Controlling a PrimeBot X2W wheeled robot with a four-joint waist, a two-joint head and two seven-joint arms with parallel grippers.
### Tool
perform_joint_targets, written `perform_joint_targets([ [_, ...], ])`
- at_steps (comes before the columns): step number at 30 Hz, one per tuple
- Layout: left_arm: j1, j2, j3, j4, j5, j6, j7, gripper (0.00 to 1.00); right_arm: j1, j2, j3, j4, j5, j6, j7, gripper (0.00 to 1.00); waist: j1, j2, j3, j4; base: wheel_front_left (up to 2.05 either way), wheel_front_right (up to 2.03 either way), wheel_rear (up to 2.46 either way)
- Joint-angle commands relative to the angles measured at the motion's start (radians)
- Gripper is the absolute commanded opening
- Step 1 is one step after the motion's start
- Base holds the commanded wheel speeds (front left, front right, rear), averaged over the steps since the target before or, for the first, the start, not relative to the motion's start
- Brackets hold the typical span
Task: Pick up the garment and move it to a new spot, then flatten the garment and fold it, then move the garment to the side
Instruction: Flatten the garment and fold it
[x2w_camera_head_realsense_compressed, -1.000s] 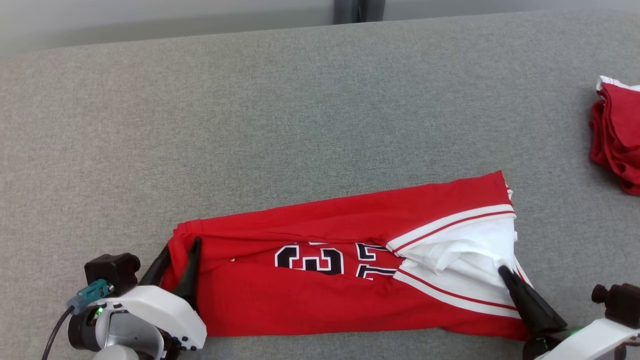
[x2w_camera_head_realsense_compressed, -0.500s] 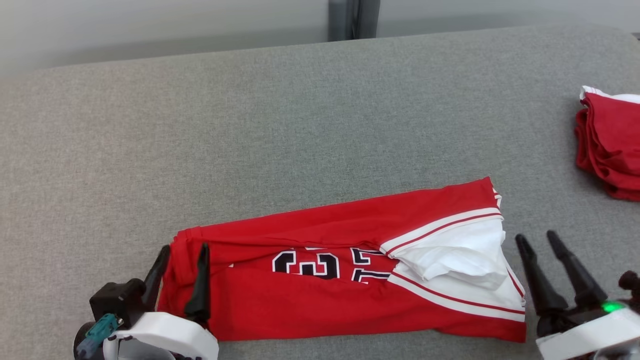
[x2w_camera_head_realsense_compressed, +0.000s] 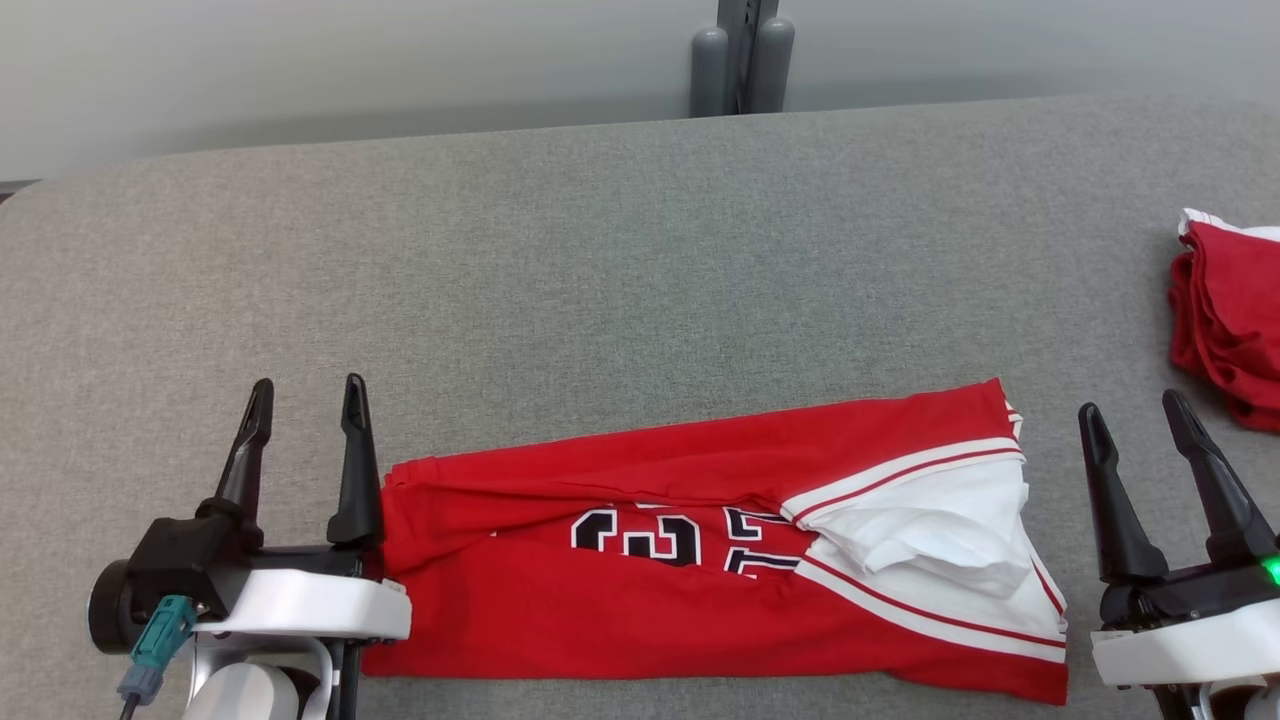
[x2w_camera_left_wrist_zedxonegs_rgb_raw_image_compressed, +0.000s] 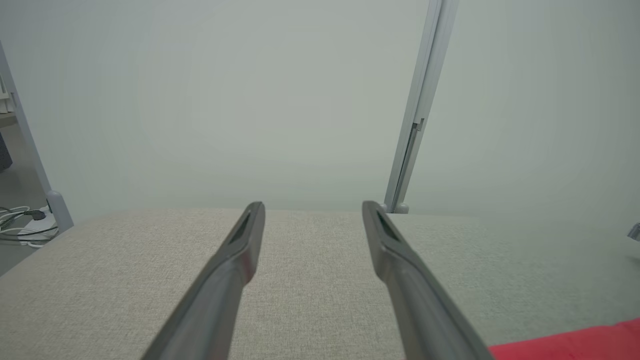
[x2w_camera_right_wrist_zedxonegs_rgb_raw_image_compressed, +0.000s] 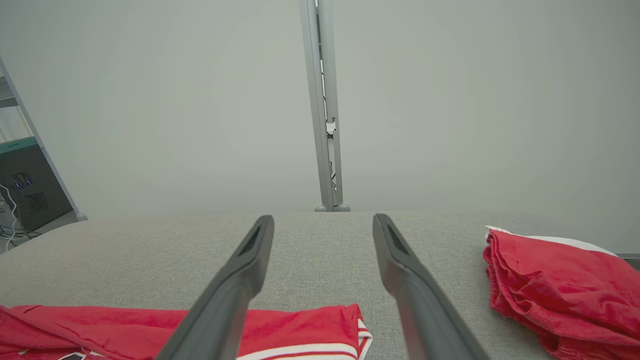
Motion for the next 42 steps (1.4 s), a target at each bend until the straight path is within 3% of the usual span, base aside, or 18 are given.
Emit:
perform_joint_targets([
  [1,-0.008,0.009,0.008,0.006,0.012,0.006,-0.004,1.0,-0.006,0.003,-0.002,0.001,-0.014,0.0,-0.001,1.0,0.0,0.0,-0.005,0.003,0.0,0.0,0.0],
  [12,0.05,0.034,0.001,0.047,0.051,-0.001,-0.009,1.0,0.019,0.036,-0.024,0.062,-0.058,0.0,0.009,1.0,0.0,0.0,-0.027,0.01,0.0,0.0,0.0],
  [23,0.027,0.043,-0.007,0.051,0.048,-0.006,-0.006,1.0,-0.006,0.022,-0.039,0.107,-0.06,0.0,0.016,1.0,0.0,0.0,-0.017,0.013,0.0,0.0,0.0],
  [29,0.004,0.036,-0.016,0.045,0.042,-0.01,-0.003,1.0,-0.048,0.016,-0.006,0.251,-0.05,0.0,0.02,1.0,0.0,0.0,0.009,0.024,0.0,0.0,0.0],
  [42,-0.066,0.02,-0.049,0.074,0.057,-0.031,-0.003,1.0,-0.137,0.033,0.177,0.625,0.061,0.0,0.014,1.0,0.0,0.0,0.057,0.06,0.0,0.0,0.0],
])
